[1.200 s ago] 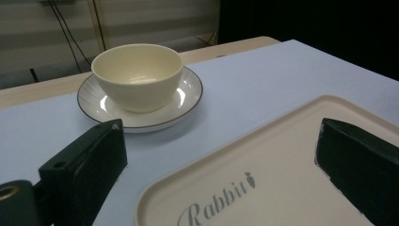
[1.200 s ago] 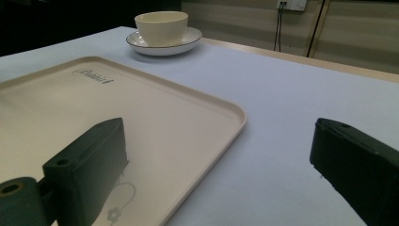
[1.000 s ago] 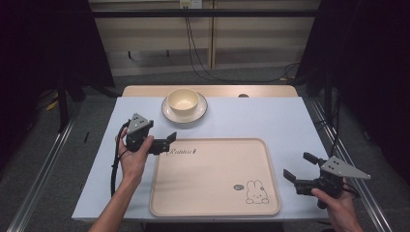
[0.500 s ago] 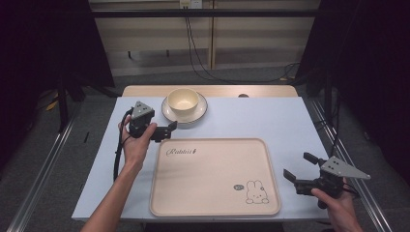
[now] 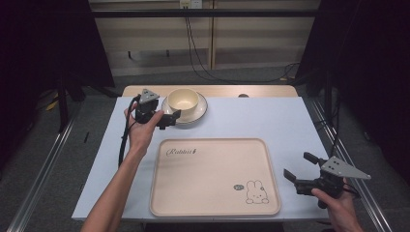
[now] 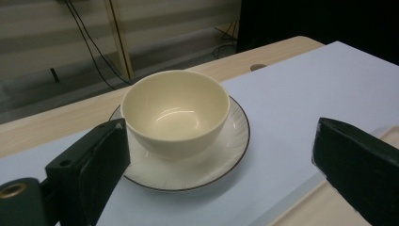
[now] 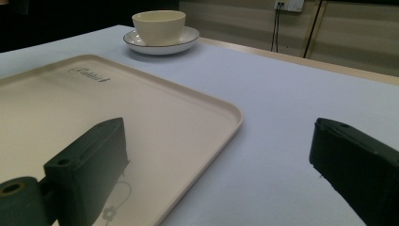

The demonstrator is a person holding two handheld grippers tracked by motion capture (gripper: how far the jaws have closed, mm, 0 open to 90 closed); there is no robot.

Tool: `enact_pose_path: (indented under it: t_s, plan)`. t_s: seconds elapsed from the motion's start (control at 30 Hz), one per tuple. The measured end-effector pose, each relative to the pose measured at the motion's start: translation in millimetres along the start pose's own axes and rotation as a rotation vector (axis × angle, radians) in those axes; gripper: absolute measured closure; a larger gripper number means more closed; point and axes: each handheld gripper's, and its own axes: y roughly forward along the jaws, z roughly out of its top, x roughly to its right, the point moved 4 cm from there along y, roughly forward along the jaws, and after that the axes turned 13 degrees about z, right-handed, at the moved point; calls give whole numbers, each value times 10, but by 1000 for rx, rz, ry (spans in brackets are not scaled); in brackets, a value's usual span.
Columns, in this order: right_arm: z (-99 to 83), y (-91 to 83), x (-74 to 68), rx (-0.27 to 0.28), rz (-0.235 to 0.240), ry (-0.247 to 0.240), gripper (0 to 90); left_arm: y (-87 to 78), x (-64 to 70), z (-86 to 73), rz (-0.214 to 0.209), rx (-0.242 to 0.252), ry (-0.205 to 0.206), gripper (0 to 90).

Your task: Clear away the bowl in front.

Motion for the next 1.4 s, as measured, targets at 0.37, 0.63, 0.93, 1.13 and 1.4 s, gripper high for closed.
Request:
enact_pose_path:
  t_s: [0.37, 0.63, 0.93, 1.13, 1.4]
  plan:
    - [3, -1, 4, 1, 1, -5, 47, 276, -126, 30, 31, -28, -9, 54]
    - [4, 1, 3, 3, 4, -7, 46, 469, -193, 41, 66, -56, -9, 51]
    - [4, -1, 3, 4, 14, -8, 46, 729, -169, 24, 93, -108, 24, 78]
    - [4, -4, -1, 4, 12, -4, 47, 880, -249, 21, 142, -143, 7, 128]
    - [6, 5, -2, 5, 16, -10, 48, 1057, -385, -25, 216, -195, -5, 173]
